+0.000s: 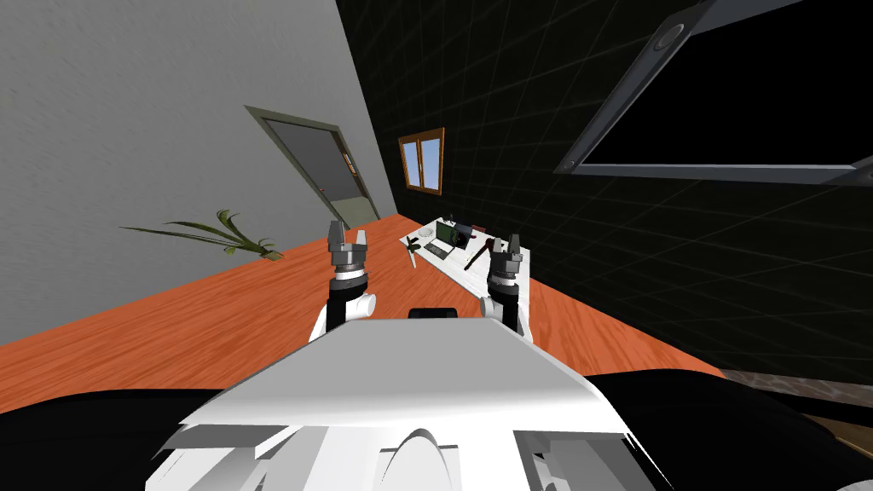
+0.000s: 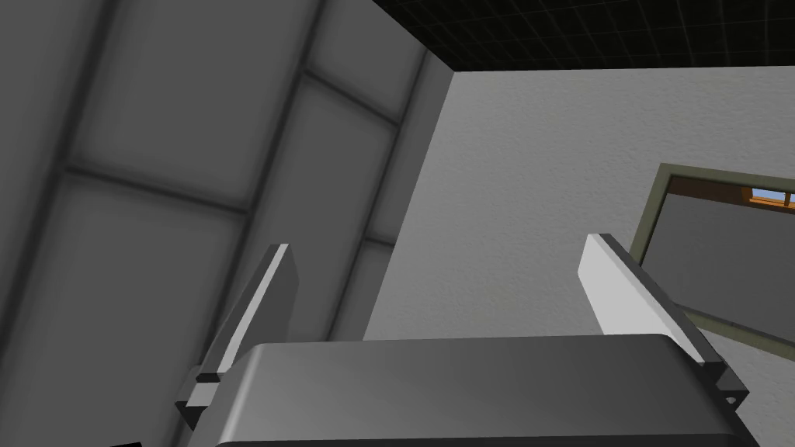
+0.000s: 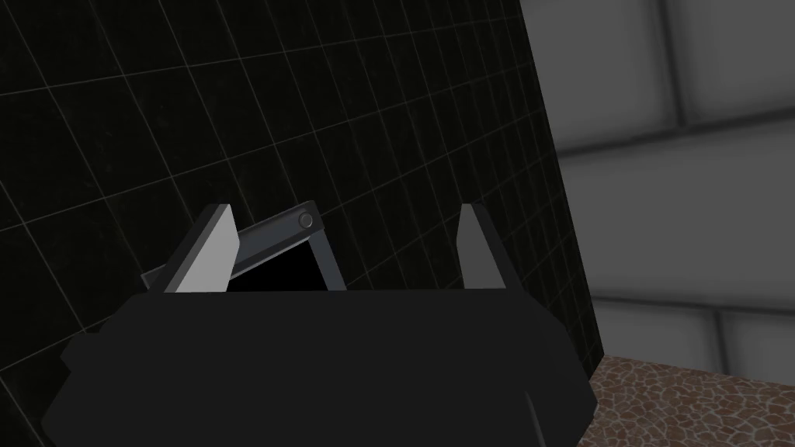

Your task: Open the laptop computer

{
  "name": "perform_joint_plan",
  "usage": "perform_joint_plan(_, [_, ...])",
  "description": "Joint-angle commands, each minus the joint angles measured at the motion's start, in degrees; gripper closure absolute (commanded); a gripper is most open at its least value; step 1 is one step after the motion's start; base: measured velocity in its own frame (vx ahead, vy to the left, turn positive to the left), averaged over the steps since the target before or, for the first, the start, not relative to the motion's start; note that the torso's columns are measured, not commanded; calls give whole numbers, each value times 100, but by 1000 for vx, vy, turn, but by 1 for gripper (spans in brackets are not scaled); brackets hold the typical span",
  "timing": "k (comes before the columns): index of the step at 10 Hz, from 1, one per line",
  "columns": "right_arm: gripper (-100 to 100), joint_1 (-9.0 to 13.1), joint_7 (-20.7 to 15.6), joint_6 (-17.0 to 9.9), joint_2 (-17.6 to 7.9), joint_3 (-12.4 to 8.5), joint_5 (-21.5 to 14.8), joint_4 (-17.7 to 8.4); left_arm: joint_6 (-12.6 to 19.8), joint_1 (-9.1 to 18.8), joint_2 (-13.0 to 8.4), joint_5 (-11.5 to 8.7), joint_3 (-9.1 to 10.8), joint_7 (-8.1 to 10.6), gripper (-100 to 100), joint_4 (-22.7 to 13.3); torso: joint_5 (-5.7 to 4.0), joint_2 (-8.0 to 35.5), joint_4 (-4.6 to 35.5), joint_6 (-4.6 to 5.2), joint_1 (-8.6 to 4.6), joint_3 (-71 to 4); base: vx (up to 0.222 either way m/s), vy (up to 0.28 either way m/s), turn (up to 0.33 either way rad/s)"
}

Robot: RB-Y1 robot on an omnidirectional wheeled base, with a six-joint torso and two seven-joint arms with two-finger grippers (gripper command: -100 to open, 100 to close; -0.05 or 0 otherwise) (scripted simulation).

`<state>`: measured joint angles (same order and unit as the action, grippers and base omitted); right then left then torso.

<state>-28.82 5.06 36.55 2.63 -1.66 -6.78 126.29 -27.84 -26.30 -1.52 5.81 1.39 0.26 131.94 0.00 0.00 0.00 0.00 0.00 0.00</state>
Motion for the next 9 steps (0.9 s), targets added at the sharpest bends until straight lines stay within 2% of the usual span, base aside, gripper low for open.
perform_joint_plan(1, [0,0,0,0,0,0,0,0,0,0,0,0,0,0,0,0,0,232,235,0,0,-467,0,0,0])
perform_joint_plan(9, [0,0,0,1,0,0,0,2,-1,0,0,0,0,0,0,2,0,3539,3537,0,0,-7073,0,0,0])
